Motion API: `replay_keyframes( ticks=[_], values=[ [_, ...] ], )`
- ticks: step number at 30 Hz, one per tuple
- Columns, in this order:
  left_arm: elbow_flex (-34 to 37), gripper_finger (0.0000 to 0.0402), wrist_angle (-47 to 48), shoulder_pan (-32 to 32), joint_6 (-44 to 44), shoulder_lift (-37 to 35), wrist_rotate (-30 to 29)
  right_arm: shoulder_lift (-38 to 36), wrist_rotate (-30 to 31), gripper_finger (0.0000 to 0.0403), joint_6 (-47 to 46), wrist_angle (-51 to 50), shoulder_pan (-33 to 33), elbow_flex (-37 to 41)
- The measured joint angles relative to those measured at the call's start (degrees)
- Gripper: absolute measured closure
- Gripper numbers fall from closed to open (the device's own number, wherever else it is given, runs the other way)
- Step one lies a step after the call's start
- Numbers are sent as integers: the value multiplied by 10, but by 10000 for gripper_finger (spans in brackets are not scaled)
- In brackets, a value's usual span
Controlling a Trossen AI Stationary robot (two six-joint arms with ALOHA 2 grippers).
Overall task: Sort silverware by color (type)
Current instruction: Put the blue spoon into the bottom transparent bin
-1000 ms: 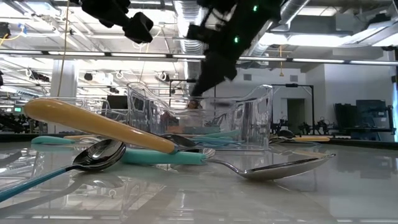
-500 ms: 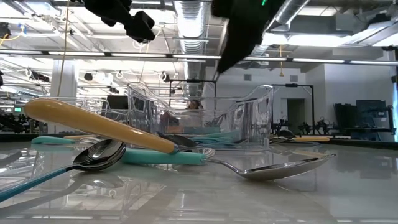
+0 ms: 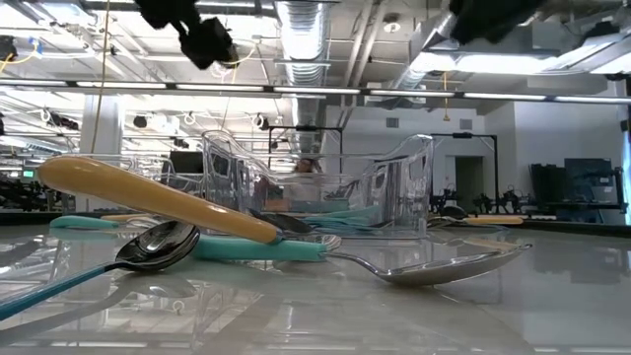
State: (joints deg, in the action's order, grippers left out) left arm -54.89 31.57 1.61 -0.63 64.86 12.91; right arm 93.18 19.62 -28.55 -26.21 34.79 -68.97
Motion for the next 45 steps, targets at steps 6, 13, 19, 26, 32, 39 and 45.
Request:
replay_keyframes(
  ticks=[6, 13, 19, 26, 32, 39, 45],
  values=[
    [0, 127, -75, 180, 114, 22, -87, 60, 37, 282, -12, 117, 79, -3],
    [0, 127, -172, 379, 197, 94, -215, 100, 49, 282, -55, 185, 139, -2],
    [0, 127, -106, 428, 451, 137, -270, 105, 75, 282, -124, 203, 172, -3],
    [0, 127, 162, 460, 855, 165, -178, 105, 118, 282, -130, 208, 199, -3],
    [0, 127, 194, 490, 974, 204, -122, 105, 133, 282, -130, 207, 201, -3],
    [0, 127, 192, 499, 1010, 289, -51, 105, 133, 282, -117, 207, 201, -3],
    [0, 127, 194, 498, 989, 310, -62, 105, 133, 282, -122, 207, 201, -3]
  ],
)
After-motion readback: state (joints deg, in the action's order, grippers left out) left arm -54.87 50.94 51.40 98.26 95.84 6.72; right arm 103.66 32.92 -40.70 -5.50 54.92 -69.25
